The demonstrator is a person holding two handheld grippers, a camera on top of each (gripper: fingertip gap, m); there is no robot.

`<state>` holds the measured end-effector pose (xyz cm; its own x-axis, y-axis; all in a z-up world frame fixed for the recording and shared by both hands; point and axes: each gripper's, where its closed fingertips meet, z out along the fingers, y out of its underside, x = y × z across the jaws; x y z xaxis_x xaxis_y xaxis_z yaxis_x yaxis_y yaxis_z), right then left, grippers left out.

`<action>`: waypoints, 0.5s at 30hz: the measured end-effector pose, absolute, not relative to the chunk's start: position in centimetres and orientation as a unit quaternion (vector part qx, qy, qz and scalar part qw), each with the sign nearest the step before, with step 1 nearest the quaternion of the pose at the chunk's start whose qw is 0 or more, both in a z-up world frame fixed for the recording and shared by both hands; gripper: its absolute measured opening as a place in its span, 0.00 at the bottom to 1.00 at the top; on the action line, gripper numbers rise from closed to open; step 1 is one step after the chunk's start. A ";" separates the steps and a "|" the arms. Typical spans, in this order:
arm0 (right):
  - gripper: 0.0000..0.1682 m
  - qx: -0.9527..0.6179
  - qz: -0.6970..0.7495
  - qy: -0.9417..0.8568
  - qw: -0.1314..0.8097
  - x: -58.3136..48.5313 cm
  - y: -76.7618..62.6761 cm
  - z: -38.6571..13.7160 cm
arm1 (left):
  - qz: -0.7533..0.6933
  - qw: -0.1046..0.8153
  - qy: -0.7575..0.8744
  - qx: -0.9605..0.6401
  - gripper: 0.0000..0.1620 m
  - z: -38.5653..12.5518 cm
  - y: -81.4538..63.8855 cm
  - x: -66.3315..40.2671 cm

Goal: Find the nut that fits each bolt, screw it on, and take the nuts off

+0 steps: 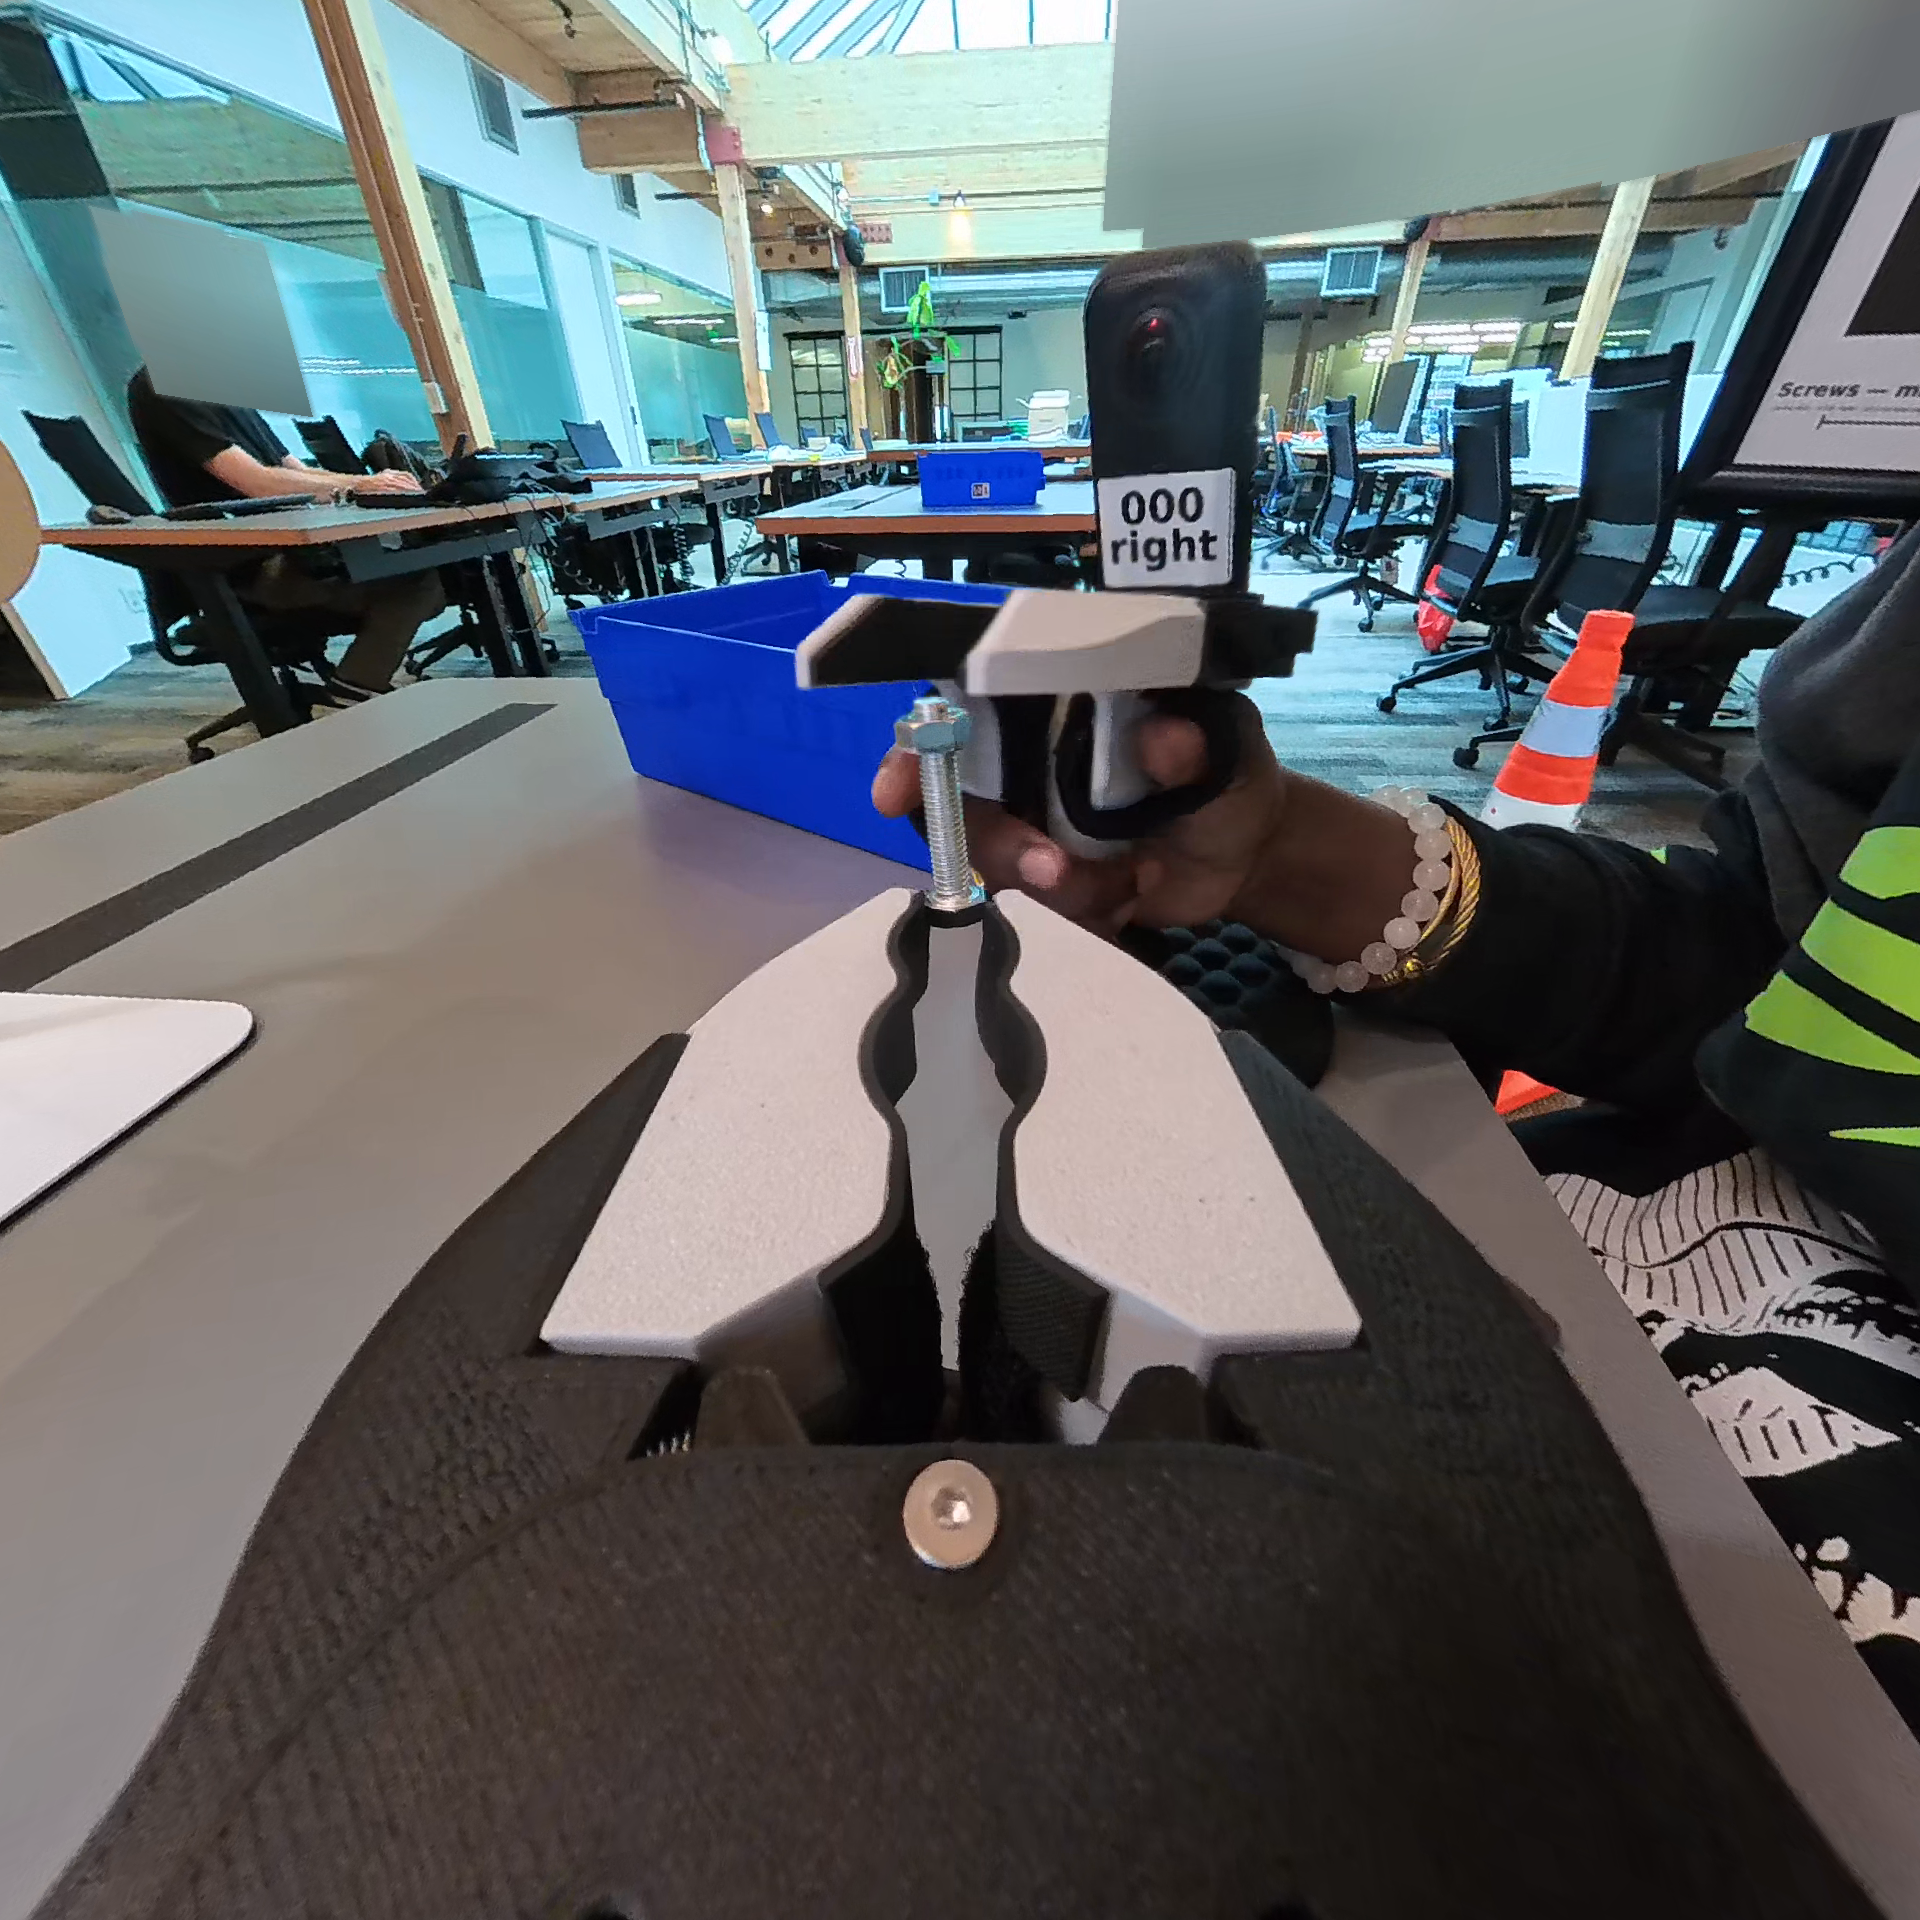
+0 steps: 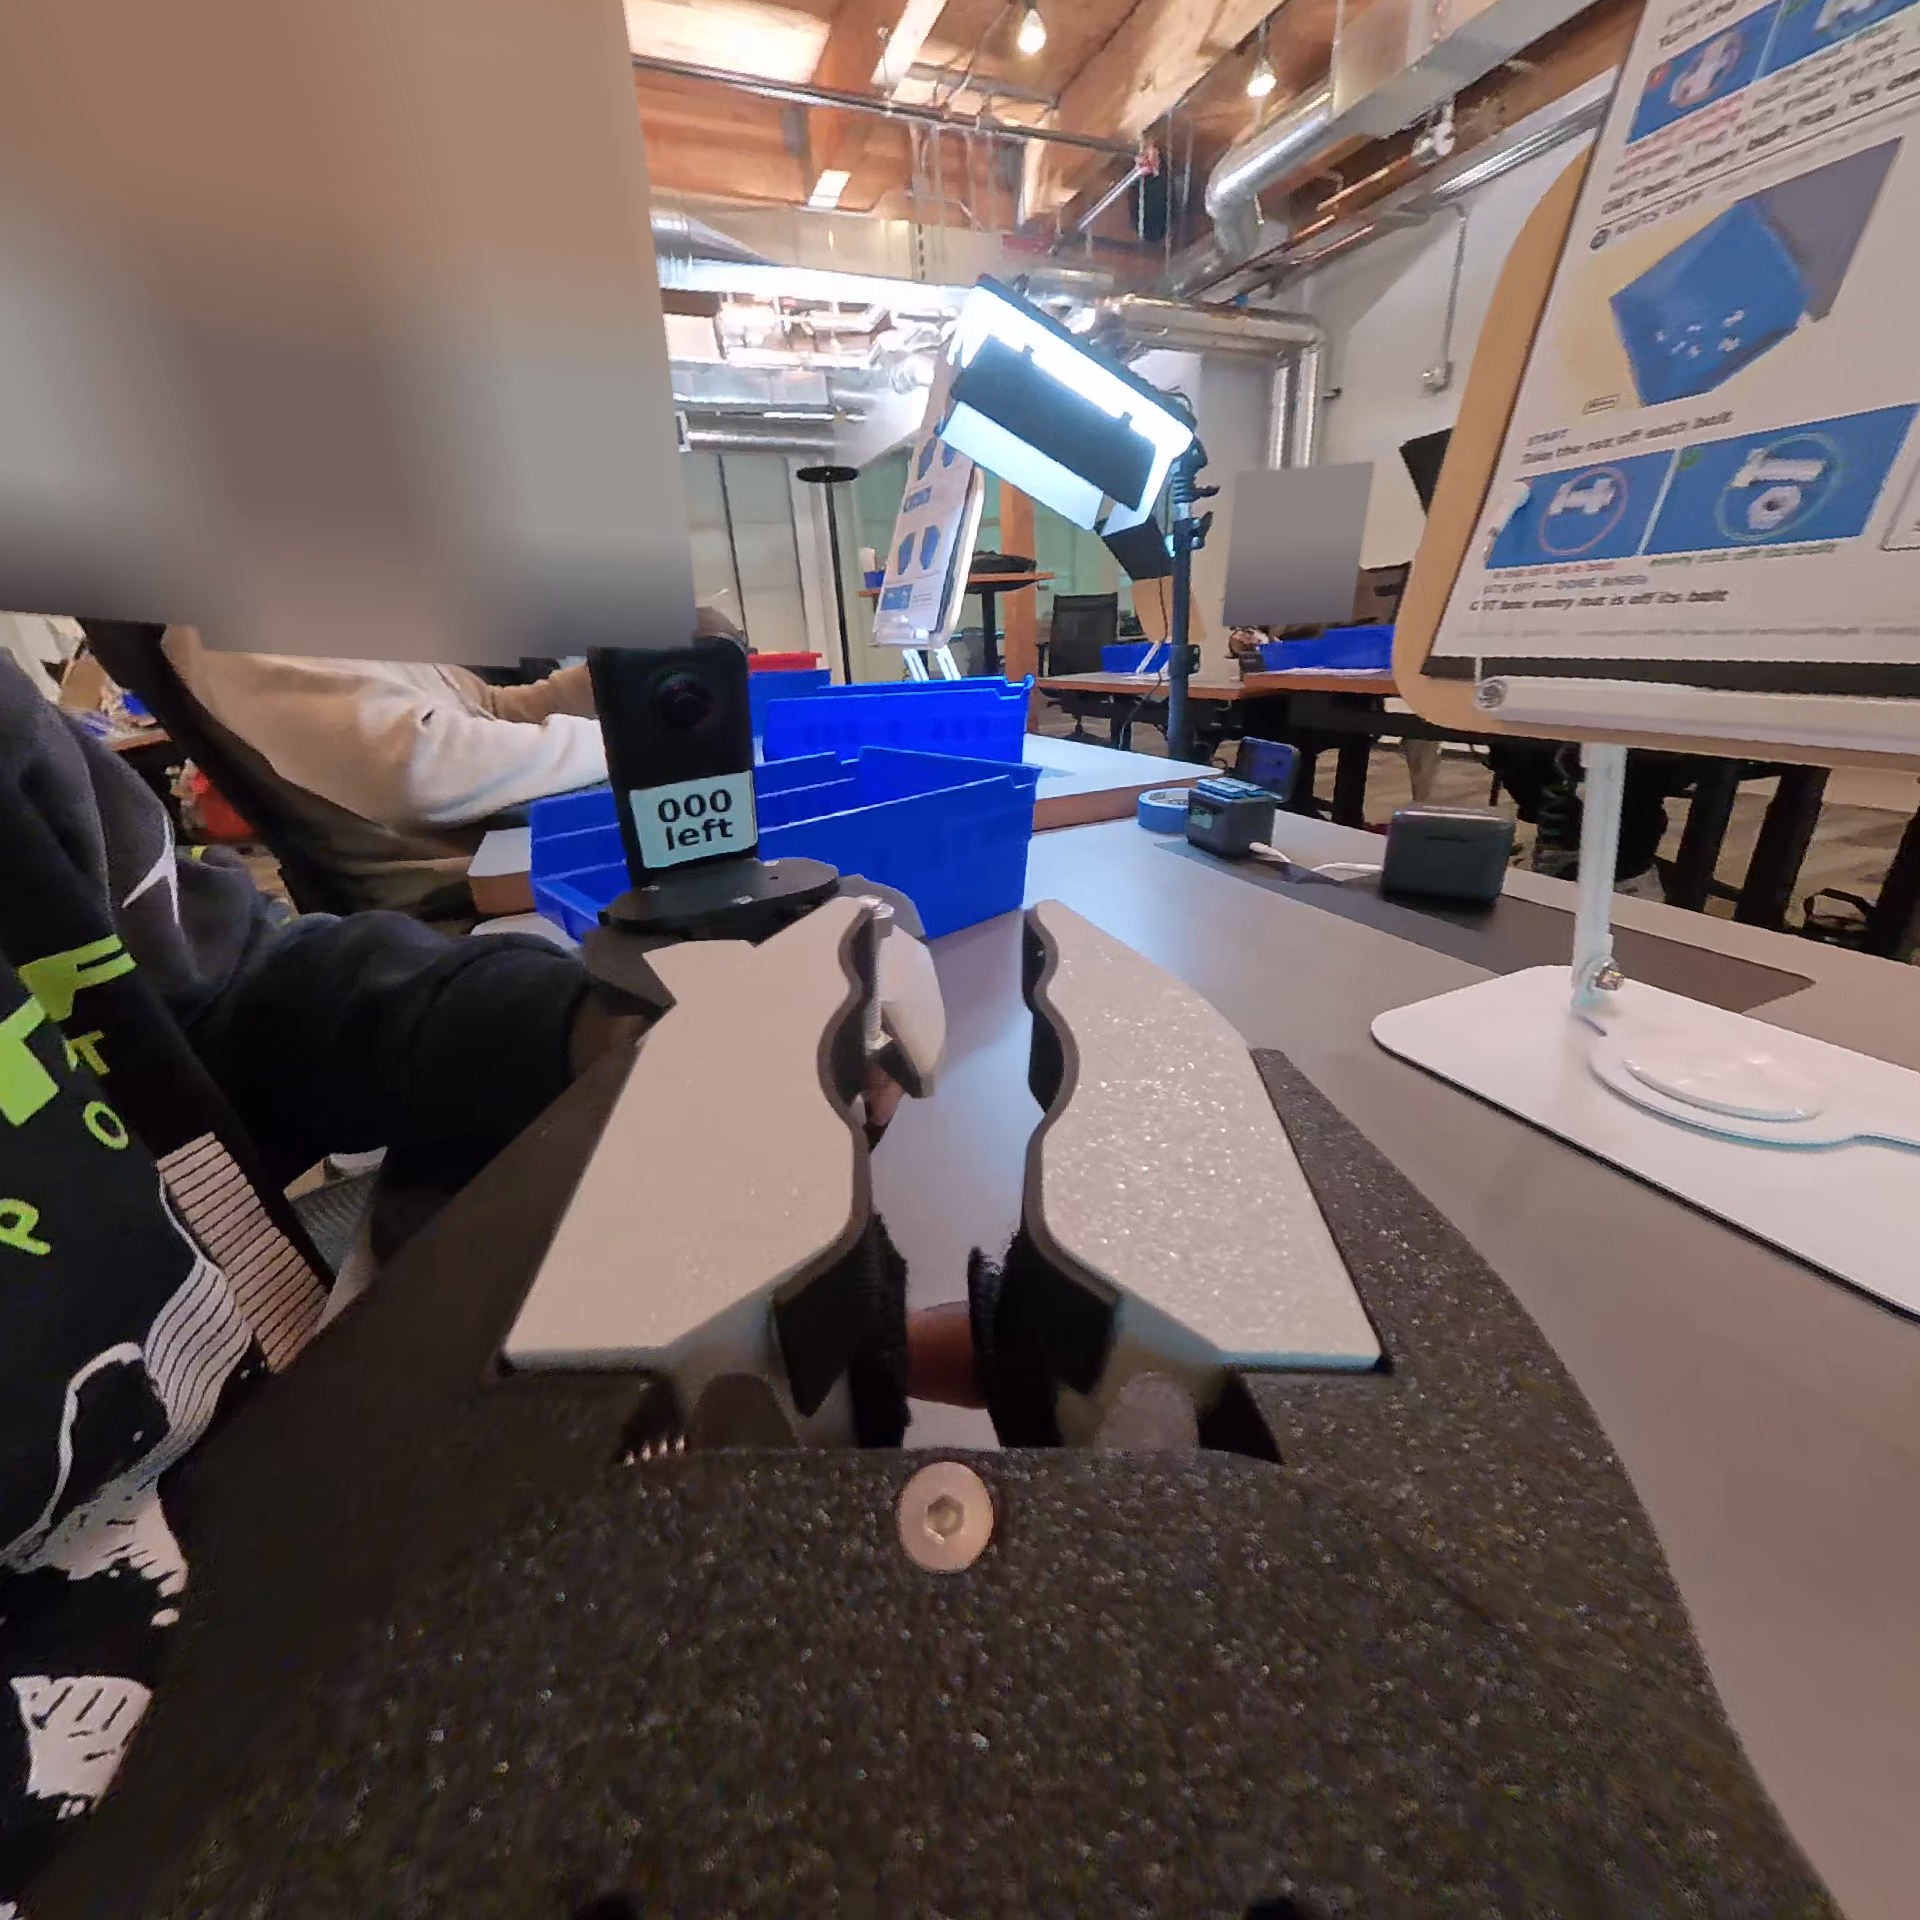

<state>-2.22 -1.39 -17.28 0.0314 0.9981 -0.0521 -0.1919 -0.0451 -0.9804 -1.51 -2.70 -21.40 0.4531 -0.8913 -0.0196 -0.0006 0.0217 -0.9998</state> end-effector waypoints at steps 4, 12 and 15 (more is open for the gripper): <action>0.24 -0.473 0.540 -0.445 0.536 -2.9 -1.9 -17.8 | -0.362 0.609 0.377 -0.597 0.06 -21.5 -2.7 -1.4; 0.18 -0.493 0.522 -0.430 0.547 -2.6 -0.8 -17.9 | -0.362 0.609 0.375 -0.598 0.06 -21.5 -2.6 -1.5; 0.12 -0.489 0.530 -0.415 0.555 -1.9 -0.4 -17.5 | -0.362 0.610 0.374 -0.597 0.06 -21.4 -2.6 -1.5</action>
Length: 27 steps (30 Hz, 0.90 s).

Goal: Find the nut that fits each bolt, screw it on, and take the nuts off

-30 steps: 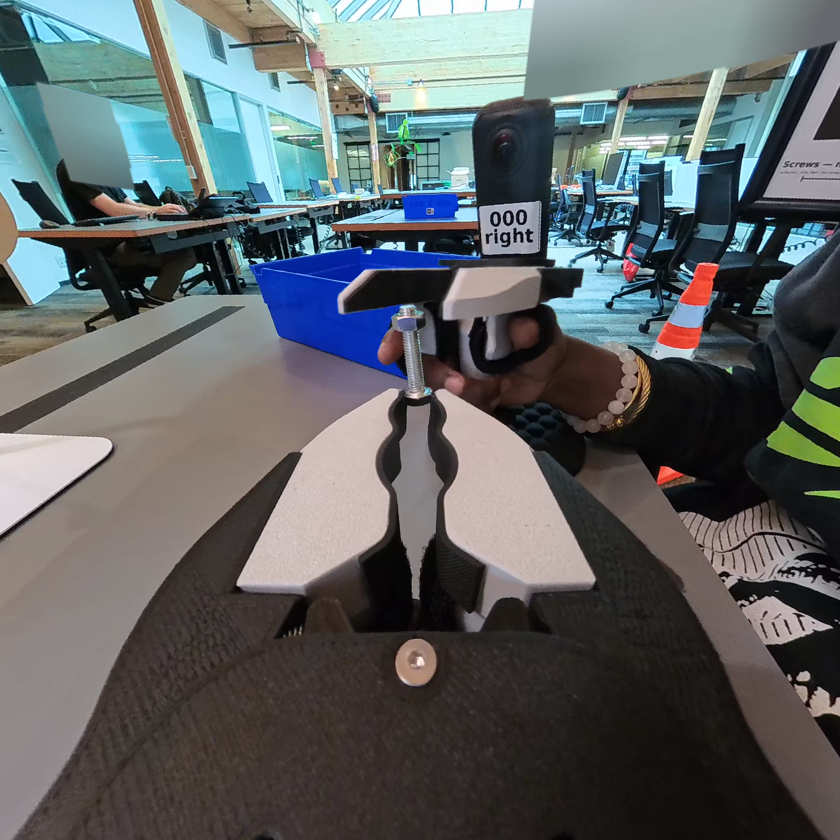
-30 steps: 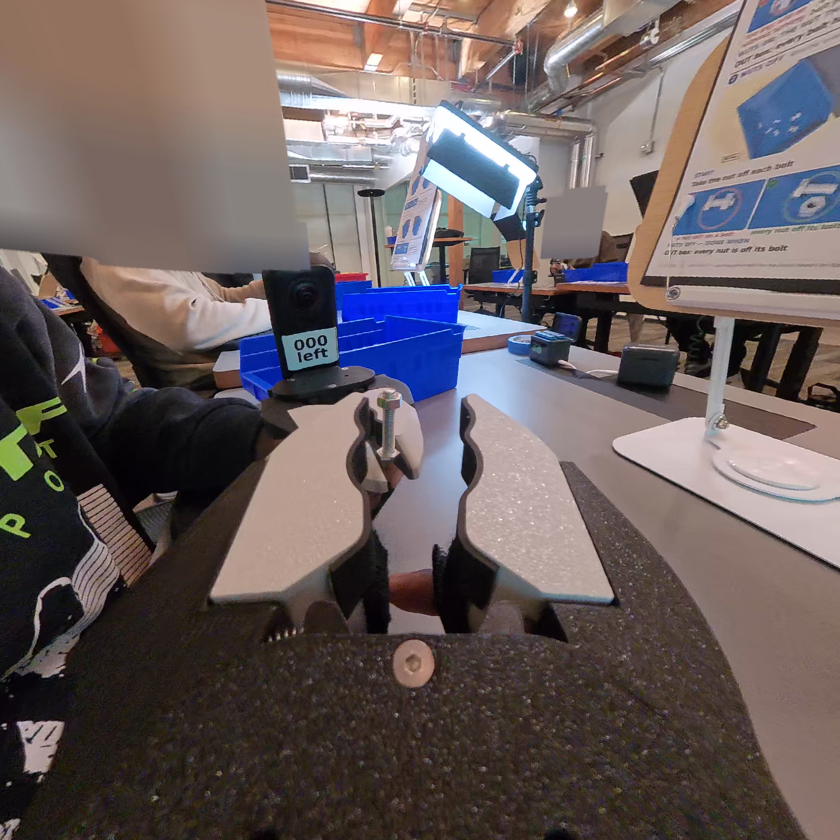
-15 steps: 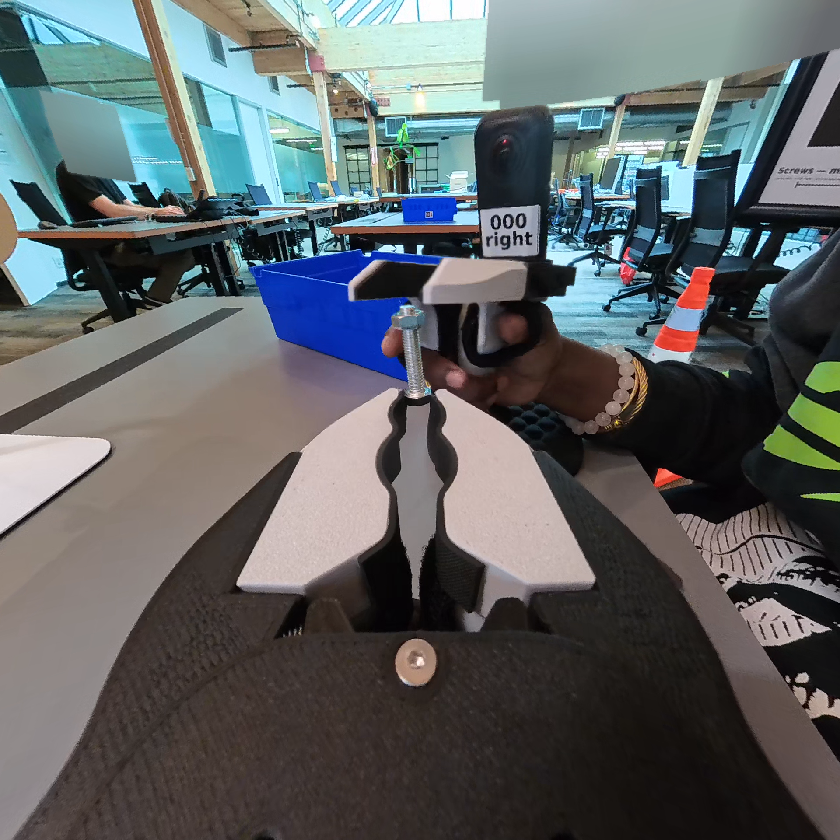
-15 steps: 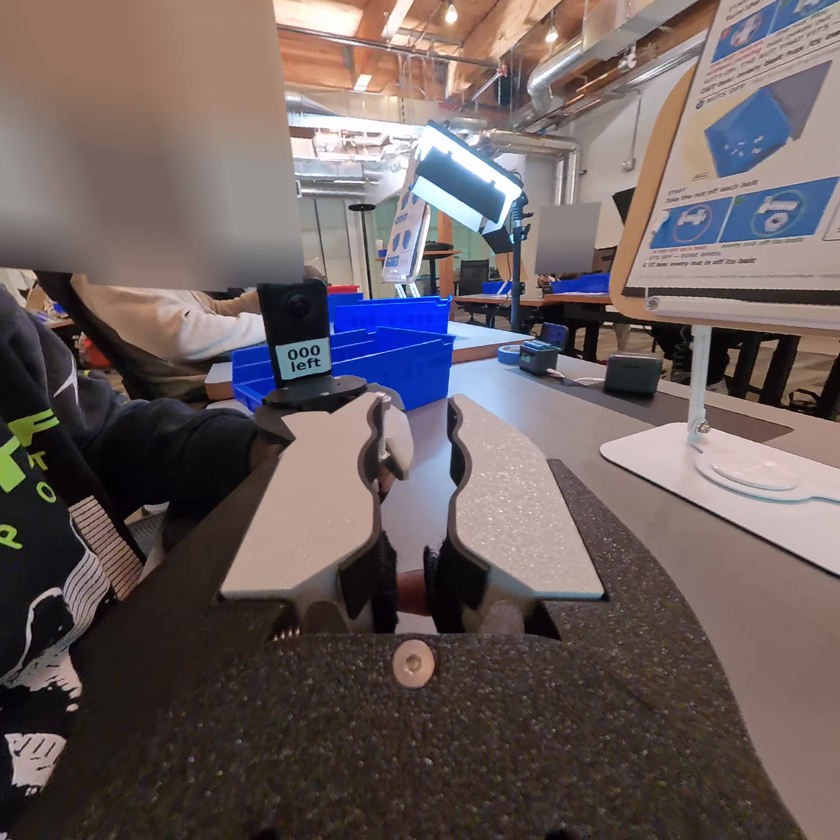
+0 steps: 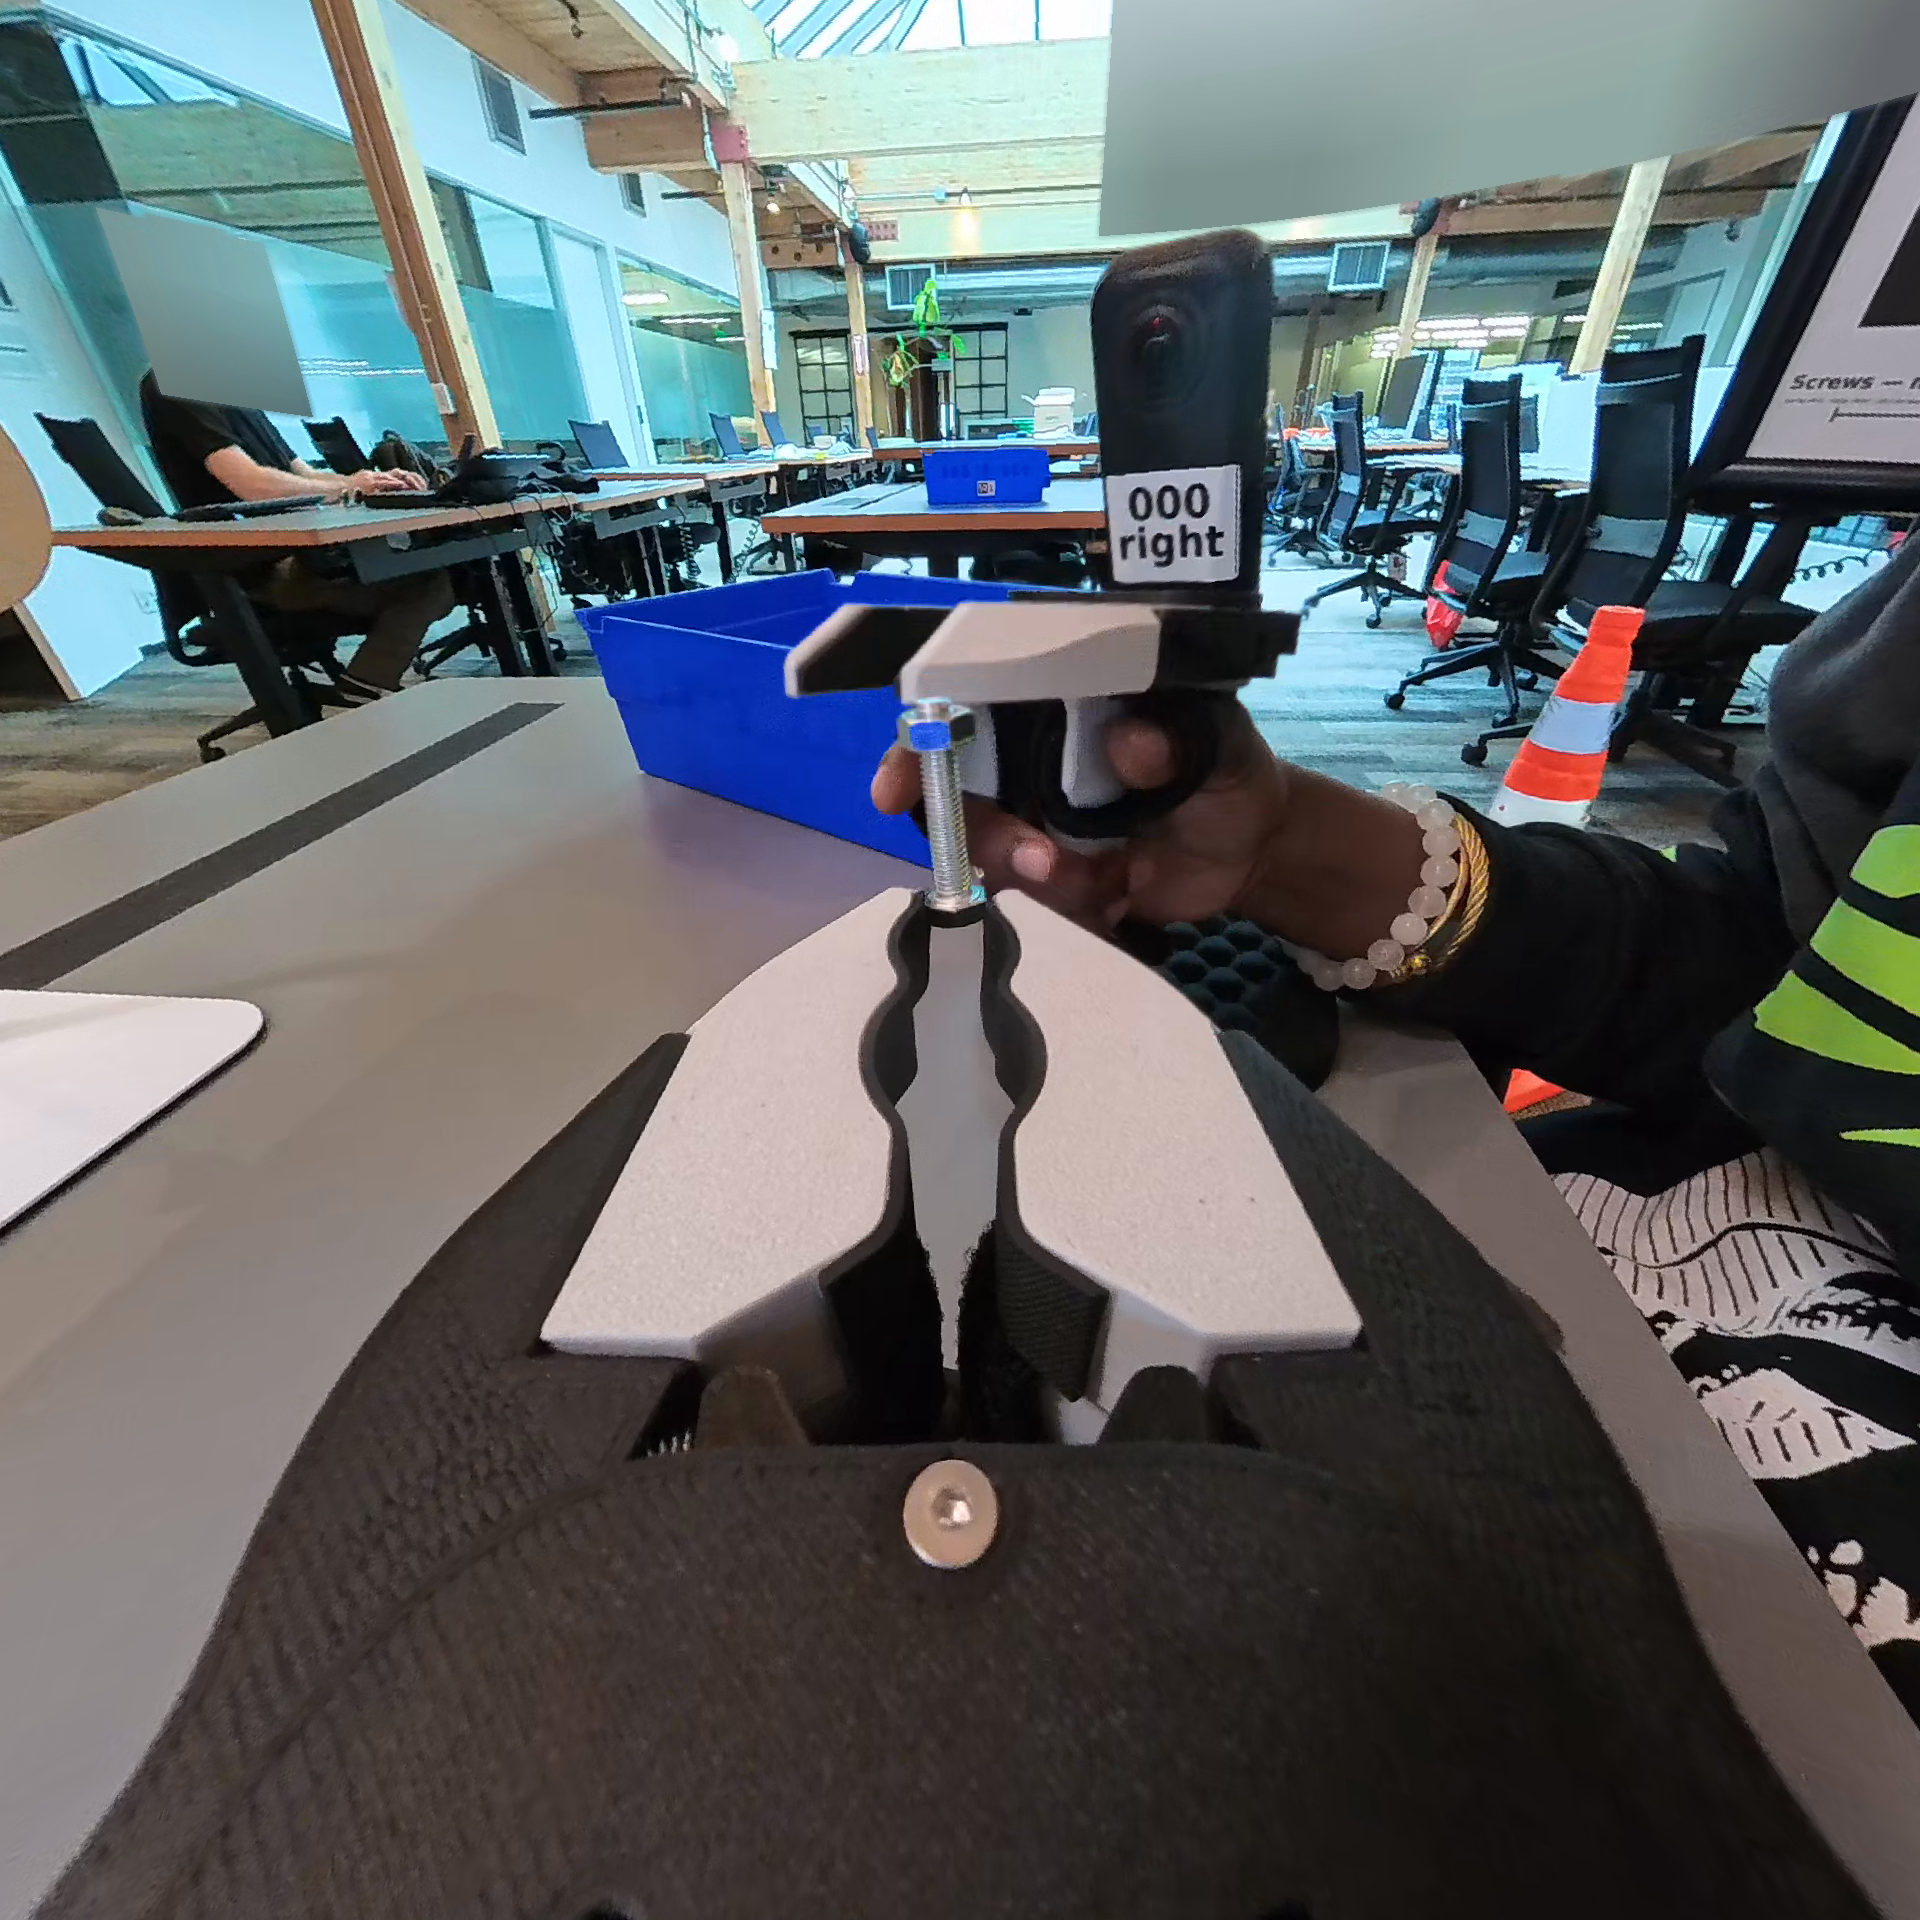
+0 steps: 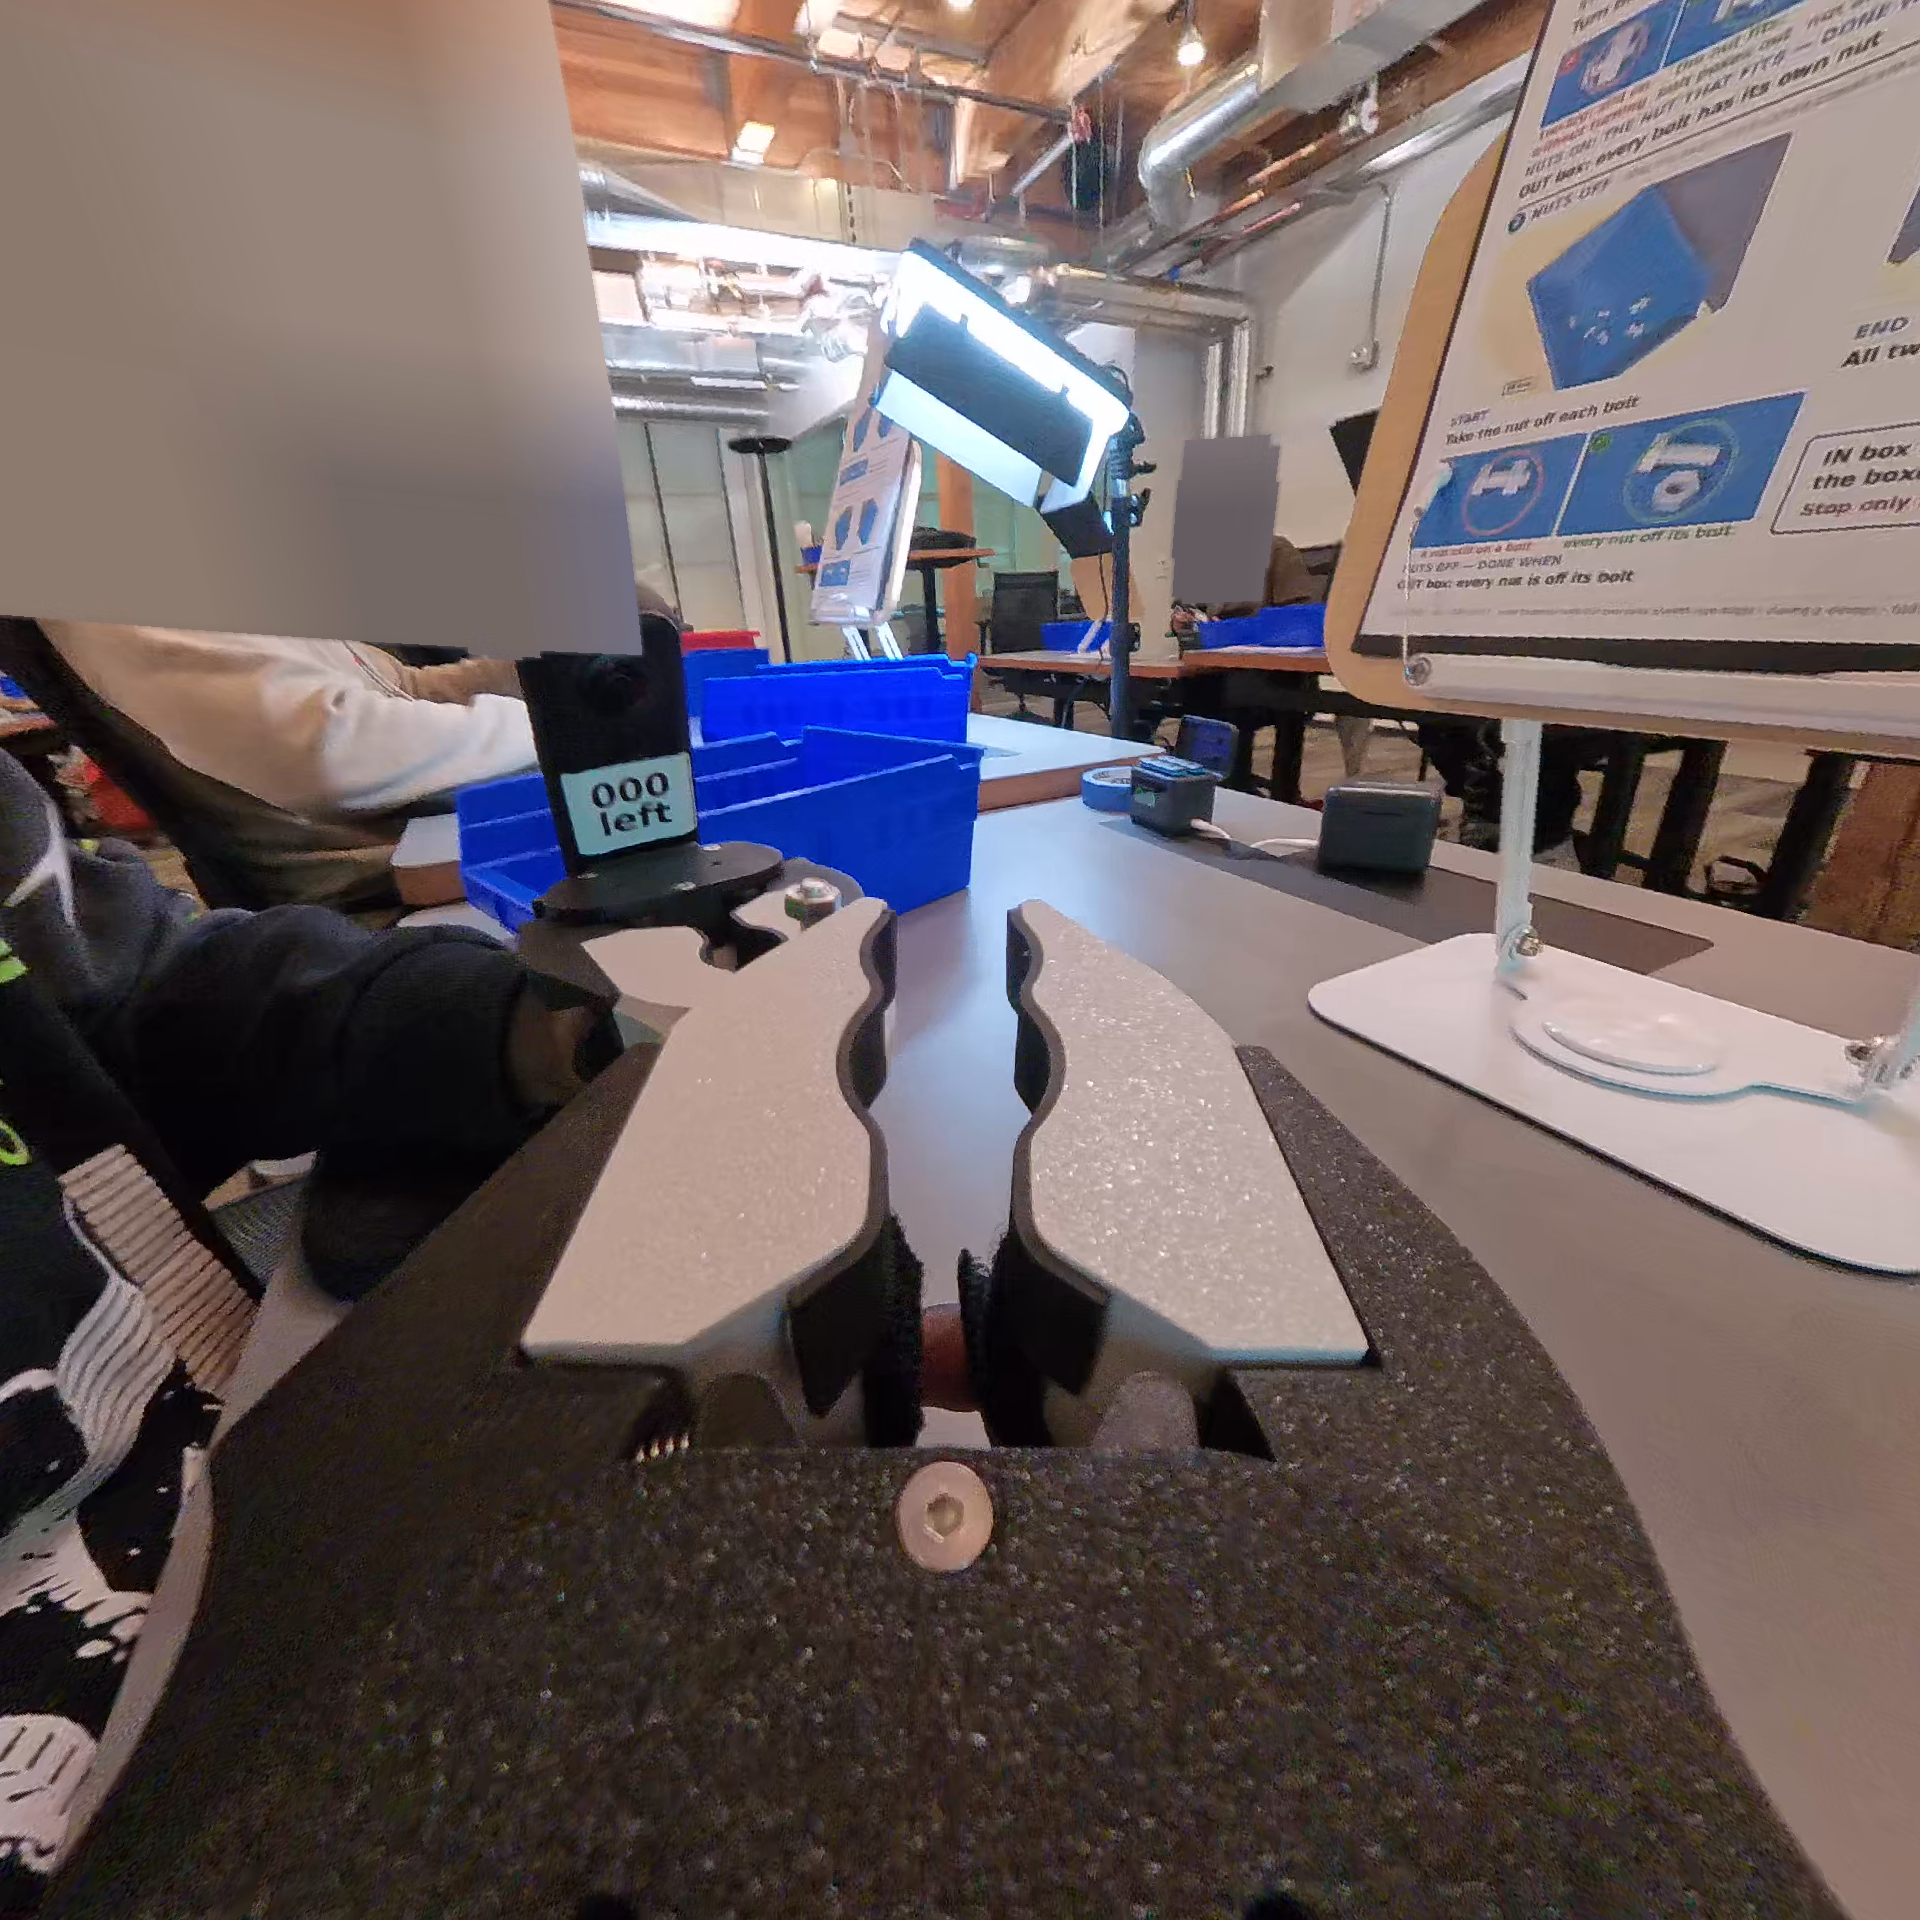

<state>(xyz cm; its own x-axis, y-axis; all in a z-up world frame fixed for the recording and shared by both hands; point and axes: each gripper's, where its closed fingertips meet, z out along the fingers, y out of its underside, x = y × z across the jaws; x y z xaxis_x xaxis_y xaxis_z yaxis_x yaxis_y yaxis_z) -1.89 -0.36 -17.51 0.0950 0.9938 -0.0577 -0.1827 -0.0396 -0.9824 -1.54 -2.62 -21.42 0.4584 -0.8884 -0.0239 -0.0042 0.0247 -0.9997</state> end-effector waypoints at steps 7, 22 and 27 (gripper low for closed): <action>0.24 -0.478 0.535 -0.445 0.536 -3.2 -1.8 -17.9 | -0.357 0.607 0.382 -0.599 0.06 -21.7 -2.7 -1.3; 0.25 -0.469 0.543 -0.445 0.536 -3.1 -2.0 -17.8 | -0.362 0.607 0.381 -0.596 0.06 -21.6 -2.8 -1.3; 0.21 -0.480 0.530 -0.441 0.543 -2.9 -1.4 -17.9 | -0.360 0.606 0.381 -0.598 0.06 -21.7 -2.7 -1.3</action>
